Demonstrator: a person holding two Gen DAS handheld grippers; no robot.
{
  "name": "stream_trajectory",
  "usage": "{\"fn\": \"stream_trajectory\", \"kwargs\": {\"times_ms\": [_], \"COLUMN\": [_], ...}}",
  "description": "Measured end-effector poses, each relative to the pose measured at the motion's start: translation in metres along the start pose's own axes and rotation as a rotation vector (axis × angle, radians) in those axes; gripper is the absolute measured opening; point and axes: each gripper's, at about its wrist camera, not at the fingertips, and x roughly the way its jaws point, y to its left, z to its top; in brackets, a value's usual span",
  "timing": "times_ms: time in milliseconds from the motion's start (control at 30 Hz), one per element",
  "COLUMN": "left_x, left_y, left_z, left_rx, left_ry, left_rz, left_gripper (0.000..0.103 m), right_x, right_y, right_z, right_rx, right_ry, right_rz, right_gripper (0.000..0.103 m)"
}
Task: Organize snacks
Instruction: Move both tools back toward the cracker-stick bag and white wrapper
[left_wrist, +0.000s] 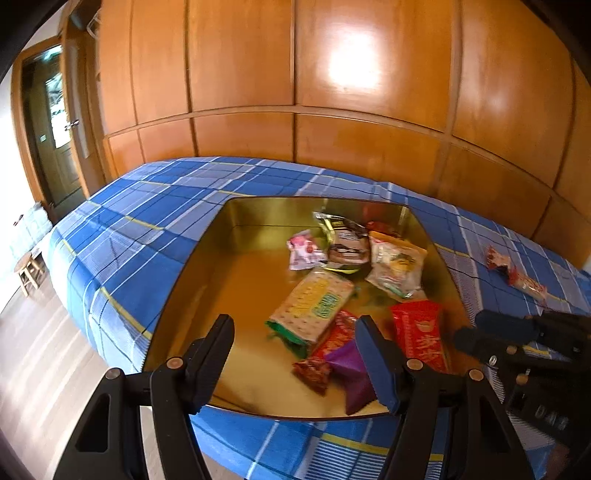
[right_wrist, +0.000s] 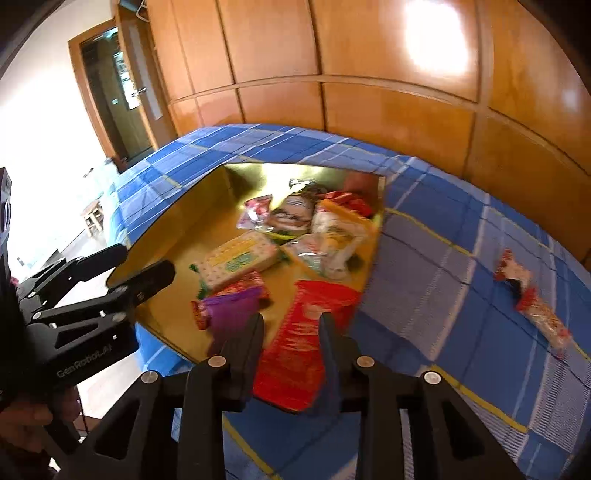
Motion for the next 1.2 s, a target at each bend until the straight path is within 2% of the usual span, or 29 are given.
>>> {"fn": "stream_trajectory", "kwargs": {"times_ms": [367,700,800,1200], "left_x": [-0.005,-0.008,-0.008,0.003], "left_y": [-0.045,-0.086,-0.097,-0.141], "left_z": [0.002,0.006,0.008,0.012], "left_rx": [0.115,0.212,0.241,0.320], "left_ry": [0.002,0.002,0.003,0.040], "left_rz": [-0.067,-0.131,-0.147,-0.205], "left_gripper": [0.069,0.069,0.069,0.070], "right_x": [-0.027,-0.051,-0.059,-0.072], "right_y": [-0.061,-0.121,-0.145,-0.257], "right_z": [-0.009,-0.021,-0.024,-0.044], "right_rx": [0.059,0.054,0.075,0.177], "right_ry": [-0.028,0.008,0.022,0.095], "right_rz": [-0.116,-0.236,-0.248,-0.403], "right_gripper": [0.034,0.034,0.034,0.034]}}
